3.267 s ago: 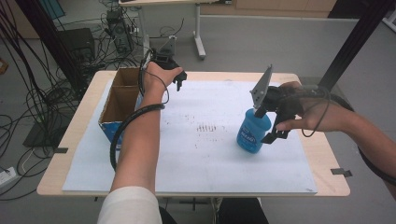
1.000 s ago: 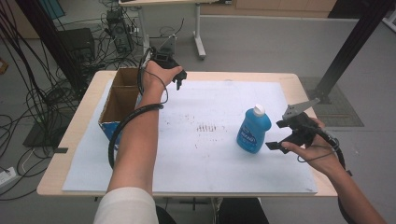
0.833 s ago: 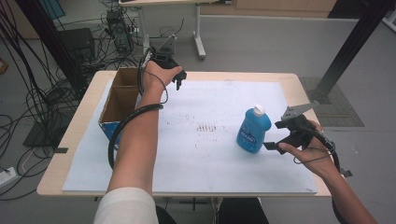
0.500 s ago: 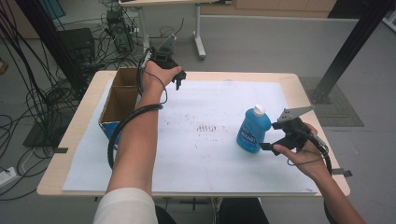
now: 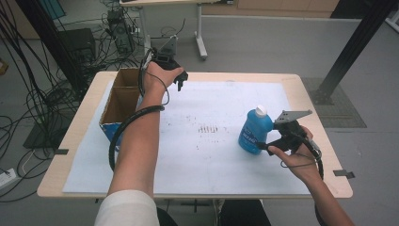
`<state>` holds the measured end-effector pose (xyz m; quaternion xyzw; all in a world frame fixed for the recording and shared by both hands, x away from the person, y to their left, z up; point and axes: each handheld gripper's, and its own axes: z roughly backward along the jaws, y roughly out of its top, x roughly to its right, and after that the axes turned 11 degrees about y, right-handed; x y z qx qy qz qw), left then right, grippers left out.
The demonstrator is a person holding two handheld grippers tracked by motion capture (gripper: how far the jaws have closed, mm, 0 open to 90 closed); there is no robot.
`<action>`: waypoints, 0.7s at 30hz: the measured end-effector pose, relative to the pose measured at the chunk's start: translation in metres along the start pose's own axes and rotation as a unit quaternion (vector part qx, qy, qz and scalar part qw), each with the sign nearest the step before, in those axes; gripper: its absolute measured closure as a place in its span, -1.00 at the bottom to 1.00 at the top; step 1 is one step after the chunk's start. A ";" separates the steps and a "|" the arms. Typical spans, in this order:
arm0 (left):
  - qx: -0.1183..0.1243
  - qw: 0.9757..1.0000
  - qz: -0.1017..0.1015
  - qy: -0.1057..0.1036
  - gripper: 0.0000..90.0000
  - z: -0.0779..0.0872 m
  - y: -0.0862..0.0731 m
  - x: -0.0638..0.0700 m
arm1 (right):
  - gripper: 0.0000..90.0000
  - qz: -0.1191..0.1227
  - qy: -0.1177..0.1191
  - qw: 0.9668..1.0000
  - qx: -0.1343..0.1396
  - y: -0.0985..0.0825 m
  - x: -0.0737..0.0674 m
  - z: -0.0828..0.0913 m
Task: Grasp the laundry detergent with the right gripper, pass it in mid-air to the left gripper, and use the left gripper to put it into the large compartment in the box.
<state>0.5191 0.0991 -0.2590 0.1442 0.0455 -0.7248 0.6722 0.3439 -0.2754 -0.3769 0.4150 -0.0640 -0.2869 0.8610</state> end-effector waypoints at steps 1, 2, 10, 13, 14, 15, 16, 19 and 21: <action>0.000 1.000 0.000 0.000 -0.87 0.000 0.000 0.000 | -0.93 0.000 -0.002 1.000 0.003 0.000 0.000 -0.001; 0.000 1.000 0.000 0.000 -0.87 0.000 0.000 0.000 | -0.94 -0.001 -0.003 1.000 0.010 -0.001 -0.001 -0.003; -0.001 1.000 -0.001 0.000 -0.87 -0.002 0.000 0.001 | -0.94 -0.002 -0.011 1.000 0.027 -0.002 -0.003 -0.010; -0.001 1.000 -0.001 0.000 -0.87 -0.002 0.000 0.001 | -0.94 -0.004 -0.012 0.999 0.032 -0.003 -0.003 -0.012; -0.002 1.000 -0.002 0.000 -0.87 -0.002 0.000 0.001 | -0.94 -0.004 -0.012 0.999 0.035 -0.003 -0.003 -0.013; -0.002 1.000 -0.001 0.000 -0.87 -0.002 0.000 0.001 | -0.94 -0.005 -0.010 0.999 0.038 -0.002 -0.004 -0.015; -0.001 1.000 -0.002 0.000 -0.87 -0.002 0.000 0.001 | -0.94 -0.004 -0.010 0.999 0.040 -0.003 -0.004 -0.016; -0.002 1.000 -0.001 0.001 -0.87 -0.002 0.000 0.001 | -0.94 -0.004 -0.009 0.999 0.042 -0.003 -0.004 -0.017; -0.002 1.000 -0.003 0.000 -0.87 -0.002 0.000 0.002 | -0.95 -0.004 -0.009 0.999 0.046 -0.003 -0.004 -0.018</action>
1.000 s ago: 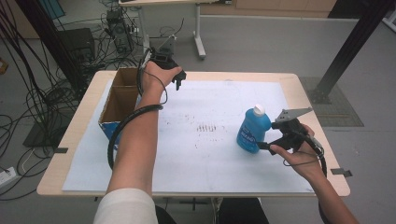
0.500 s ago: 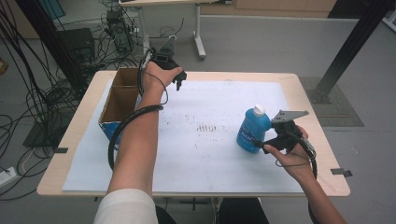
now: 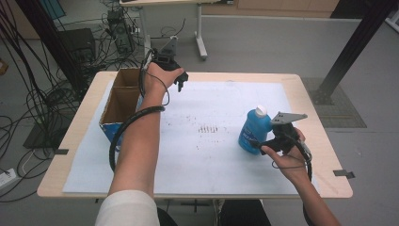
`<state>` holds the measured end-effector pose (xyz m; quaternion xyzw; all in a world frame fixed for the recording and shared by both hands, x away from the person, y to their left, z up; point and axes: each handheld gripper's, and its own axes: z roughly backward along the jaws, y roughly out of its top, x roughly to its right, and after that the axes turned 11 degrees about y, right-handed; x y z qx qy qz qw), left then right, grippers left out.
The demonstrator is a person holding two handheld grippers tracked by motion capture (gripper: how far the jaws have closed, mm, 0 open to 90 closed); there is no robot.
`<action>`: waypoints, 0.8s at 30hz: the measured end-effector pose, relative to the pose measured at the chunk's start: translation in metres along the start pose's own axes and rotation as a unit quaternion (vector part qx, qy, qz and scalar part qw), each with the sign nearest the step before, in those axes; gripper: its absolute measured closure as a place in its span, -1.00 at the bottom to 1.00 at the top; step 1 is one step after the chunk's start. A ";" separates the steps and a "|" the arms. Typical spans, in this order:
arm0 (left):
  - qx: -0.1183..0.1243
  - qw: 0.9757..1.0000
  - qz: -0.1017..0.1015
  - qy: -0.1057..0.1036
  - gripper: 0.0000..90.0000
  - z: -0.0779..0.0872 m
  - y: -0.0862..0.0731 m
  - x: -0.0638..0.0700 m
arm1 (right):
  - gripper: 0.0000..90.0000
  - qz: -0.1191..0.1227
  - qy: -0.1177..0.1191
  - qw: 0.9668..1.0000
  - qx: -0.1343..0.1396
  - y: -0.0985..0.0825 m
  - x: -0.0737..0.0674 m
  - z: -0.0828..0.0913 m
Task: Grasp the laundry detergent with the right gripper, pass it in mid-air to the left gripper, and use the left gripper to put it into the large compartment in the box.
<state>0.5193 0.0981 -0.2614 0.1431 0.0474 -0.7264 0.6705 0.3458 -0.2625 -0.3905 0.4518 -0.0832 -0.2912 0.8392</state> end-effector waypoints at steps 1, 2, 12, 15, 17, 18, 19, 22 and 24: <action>0.000 1.000 0.000 0.000 -0.87 0.000 0.000 0.000 | -0.95 -0.001 0.001 1.000 0.002 0.000 0.000 -0.001; 0.000 1.000 0.000 0.000 -0.87 0.000 0.000 0.000 | -0.94 -0.001 0.002 1.000 0.003 0.000 0.000 -0.001; 0.000 1.000 -0.003 -0.001 -0.87 0.001 0.001 0.003 | -0.95 0.001 0.001 1.000 0.016 0.002 -0.001 -0.002; 0.000 1.000 -0.002 0.000 -0.87 0.001 0.001 0.003 | -0.95 0.004 0.001 1.000 0.017 0.003 -0.002 -0.002; 0.001 1.000 -0.002 -0.001 -0.87 0.001 0.000 0.002 | -0.95 0.003 0.001 1.000 0.019 0.003 -0.002 -0.002; 0.000 1.000 -0.002 0.000 -0.87 0.002 0.001 0.002 | -0.95 0.002 0.000 1.000 0.019 0.003 -0.002 -0.002; 0.000 1.000 -0.002 0.000 -0.87 0.002 0.001 0.002 | -0.95 0.002 0.000 1.000 0.020 0.003 -0.002 -0.002; 0.002 1.000 -0.002 0.000 -0.87 0.002 0.001 0.002 | -0.95 0.003 0.000 1.000 0.022 0.003 -0.002 -0.003; 0.001 1.000 -0.002 0.000 -0.87 0.003 0.001 0.002 | -0.95 0.005 0.000 1.000 0.021 0.003 -0.002 -0.003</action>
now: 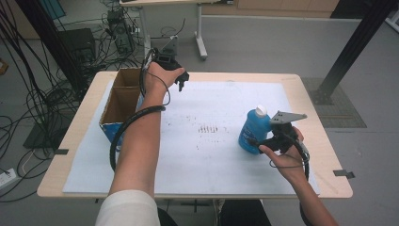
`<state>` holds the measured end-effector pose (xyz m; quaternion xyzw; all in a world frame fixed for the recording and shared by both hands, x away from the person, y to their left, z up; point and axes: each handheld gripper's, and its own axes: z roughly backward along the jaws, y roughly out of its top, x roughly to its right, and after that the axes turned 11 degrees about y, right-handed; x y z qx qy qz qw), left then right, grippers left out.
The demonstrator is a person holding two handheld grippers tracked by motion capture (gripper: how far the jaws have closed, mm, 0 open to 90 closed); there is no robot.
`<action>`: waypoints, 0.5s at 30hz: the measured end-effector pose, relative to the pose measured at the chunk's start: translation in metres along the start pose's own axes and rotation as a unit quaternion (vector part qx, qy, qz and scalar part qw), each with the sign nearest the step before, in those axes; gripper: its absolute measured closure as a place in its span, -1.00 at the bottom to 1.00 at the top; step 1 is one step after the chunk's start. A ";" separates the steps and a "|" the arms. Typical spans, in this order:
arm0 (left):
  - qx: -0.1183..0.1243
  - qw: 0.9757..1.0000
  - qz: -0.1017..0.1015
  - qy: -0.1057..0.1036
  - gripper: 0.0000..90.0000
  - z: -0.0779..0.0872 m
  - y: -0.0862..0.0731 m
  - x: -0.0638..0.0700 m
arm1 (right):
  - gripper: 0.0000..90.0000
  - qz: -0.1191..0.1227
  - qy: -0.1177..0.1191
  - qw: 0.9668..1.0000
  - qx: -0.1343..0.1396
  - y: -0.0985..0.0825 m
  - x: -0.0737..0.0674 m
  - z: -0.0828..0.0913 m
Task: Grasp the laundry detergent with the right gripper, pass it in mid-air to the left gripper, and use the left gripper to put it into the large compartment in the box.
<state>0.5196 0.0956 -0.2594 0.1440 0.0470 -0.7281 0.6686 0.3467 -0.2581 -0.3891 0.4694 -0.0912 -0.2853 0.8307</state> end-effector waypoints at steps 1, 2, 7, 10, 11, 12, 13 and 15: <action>0.001 1.000 0.000 0.000 -0.87 0.000 0.000 0.000 | -0.95 0.000 -0.001 1.000 0.001 0.000 0.000 0.000; 0.001 1.000 0.000 0.000 -0.87 0.000 0.000 0.000 | -0.95 0.000 0.000 1.000 0.002 0.000 0.000 0.000; 0.001 1.000 0.000 0.000 -0.87 0.000 0.001 0.001 | -0.95 -0.001 0.000 1.000 0.001 -0.001 0.000 0.000; -0.001 1.000 -0.001 0.000 -0.87 -0.001 0.001 0.001 | -0.95 -0.002 -0.001 1.000 0.002 -0.002 0.001 0.001; -0.001 1.000 -0.001 0.000 -0.87 -0.001 0.001 0.001 | -0.95 -0.003 -0.001 1.000 0.003 -0.002 0.001 0.001; 0.000 1.000 0.000 0.000 -0.87 -0.001 0.001 0.002 | -0.95 -0.003 -0.001 1.000 0.003 -0.002 0.001 0.001; 0.000 1.000 0.000 0.000 -0.87 0.000 0.001 0.002 | -0.95 -0.002 -0.001 1.000 0.003 -0.002 0.001 0.001; 0.000 1.000 -0.001 -0.002 -0.87 0.000 0.001 0.002 | -0.95 -0.001 -0.001 1.000 0.004 -0.001 0.001 0.002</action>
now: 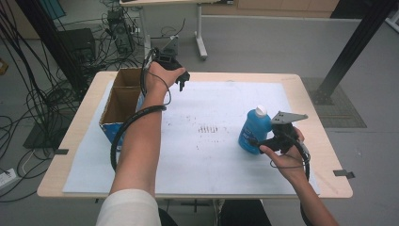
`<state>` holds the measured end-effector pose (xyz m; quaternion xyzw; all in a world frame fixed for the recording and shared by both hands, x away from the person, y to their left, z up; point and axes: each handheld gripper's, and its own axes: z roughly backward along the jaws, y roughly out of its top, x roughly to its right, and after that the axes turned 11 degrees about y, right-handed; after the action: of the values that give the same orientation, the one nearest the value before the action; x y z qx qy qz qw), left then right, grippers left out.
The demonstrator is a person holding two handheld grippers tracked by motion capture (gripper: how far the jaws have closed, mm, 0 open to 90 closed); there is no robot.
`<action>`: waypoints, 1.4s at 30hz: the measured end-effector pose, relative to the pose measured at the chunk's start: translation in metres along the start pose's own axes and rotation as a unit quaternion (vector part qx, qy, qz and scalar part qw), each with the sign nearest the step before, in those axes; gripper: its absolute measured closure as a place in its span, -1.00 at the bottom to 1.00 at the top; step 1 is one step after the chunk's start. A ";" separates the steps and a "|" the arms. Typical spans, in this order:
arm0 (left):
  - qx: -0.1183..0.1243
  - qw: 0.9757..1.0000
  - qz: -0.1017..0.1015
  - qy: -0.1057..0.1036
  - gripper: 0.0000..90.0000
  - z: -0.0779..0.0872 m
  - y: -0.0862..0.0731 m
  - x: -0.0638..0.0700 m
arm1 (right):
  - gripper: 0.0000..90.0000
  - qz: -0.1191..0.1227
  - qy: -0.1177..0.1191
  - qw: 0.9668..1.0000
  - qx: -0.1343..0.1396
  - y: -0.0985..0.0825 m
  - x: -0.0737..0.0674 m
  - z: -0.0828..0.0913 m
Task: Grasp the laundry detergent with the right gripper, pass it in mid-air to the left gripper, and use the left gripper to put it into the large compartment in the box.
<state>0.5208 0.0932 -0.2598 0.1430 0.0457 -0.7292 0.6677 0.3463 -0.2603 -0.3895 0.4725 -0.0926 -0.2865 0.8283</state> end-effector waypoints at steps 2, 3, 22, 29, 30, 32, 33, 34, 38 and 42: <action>0.000 1.000 0.000 0.001 -0.87 0.000 0.000 0.000 | -0.95 0.000 0.000 1.000 0.001 0.000 0.000 0.000; 0.000 1.000 -0.001 0.000 -0.87 0.001 0.000 0.000 | -0.95 0.001 0.000 1.000 0.001 0.000 0.000 0.000; 0.002 1.000 0.001 0.000 -0.87 0.001 0.000 -0.003 | -0.94 0.005 0.002 1.000 0.004 0.001 -0.003 -0.003; 0.003 1.000 0.002 0.000 -0.87 0.001 0.000 -0.003 | -0.95 0.004 0.005 1.000 0.005 0.000 -0.002 -0.003; 0.003 1.000 0.003 0.000 -0.87 0.001 0.000 -0.003 | -0.95 0.004 0.005 1.000 0.005 0.000 -0.002 -0.003; 0.003 1.000 0.002 -0.001 -0.87 0.001 0.000 -0.003 | -0.95 0.004 0.005 1.000 0.007 0.000 -0.002 -0.004; 0.004 1.000 0.003 -0.001 -0.87 0.001 0.000 -0.003 | -0.95 0.003 0.005 1.000 0.006 0.000 -0.002 -0.004; 0.004 1.000 0.002 0.000 -0.87 0.001 0.000 -0.003 | -0.95 0.004 0.005 1.000 0.006 0.000 -0.002 -0.004; 0.003 1.000 0.002 -0.001 -0.87 0.001 0.000 -0.003 | -0.95 0.003 0.007 1.000 0.007 0.000 -0.003 -0.005; 0.003 1.000 0.002 -0.001 -0.87 0.001 0.000 -0.003 | -0.95 0.004 0.007 1.000 0.005 0.000 -0.003 -0.005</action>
<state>0.5207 0.0963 -0.2581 0.1441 0.0424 -0.7282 0.6688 0.3461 -0.2553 -0.3917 0.4780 -0.0905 -0.2796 0.8277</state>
